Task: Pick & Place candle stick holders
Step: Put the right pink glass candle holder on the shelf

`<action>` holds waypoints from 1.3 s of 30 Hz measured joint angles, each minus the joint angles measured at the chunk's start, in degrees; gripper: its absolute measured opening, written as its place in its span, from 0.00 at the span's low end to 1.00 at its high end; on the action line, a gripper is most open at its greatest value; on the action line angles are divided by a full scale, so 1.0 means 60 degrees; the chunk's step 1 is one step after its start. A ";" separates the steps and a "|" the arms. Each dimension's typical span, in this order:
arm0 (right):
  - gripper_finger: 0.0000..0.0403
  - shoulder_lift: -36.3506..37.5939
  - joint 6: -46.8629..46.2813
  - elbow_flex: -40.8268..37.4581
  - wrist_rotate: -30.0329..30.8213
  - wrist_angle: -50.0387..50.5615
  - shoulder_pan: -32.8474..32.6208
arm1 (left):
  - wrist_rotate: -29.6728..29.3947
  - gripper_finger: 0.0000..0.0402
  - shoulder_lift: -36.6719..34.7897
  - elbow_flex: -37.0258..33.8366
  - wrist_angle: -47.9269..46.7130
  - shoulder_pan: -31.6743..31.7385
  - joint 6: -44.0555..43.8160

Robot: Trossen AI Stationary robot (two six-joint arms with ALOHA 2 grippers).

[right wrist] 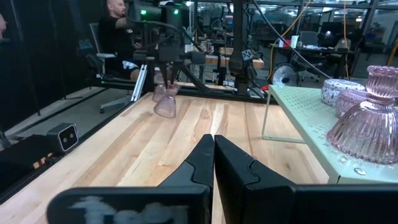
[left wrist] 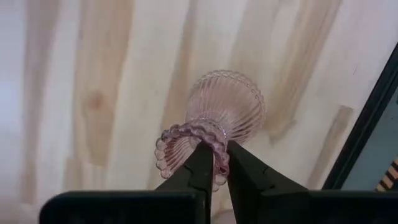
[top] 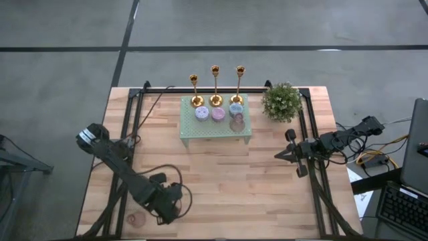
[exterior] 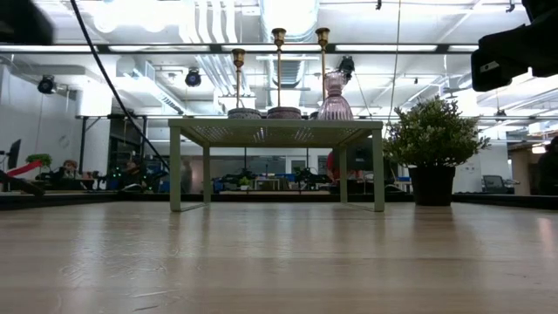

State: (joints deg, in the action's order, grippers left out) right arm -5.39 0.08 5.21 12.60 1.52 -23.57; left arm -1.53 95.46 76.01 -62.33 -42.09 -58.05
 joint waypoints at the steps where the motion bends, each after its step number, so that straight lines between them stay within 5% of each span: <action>1: 0.02 0.0000 0.0000 0.0000 0.0000 -0.0003 0.0000 | -0.0012 0.09 -0.0031 0.0019 -0.0021 0.0139 0.0245; 15: 0.02 -0.0004 -0.0002 0.0000 0.0000 -0.0003 0.0000 | -0.0187 0.08 -0.0036 0.0939 -0.0817 0.1878 0.4102; 39: 0.02 -0.0004 0.0003 0.0000 0.0000 -0.0003 -0.0004 | -0.2467 0.08 -0.0036 0.3670 -0.1807 0.4563 0.9780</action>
State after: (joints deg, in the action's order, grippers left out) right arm -5.41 0.09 5.21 12.60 1.50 -23.59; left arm -16.33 95.24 98.03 -73.17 -14.72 0.63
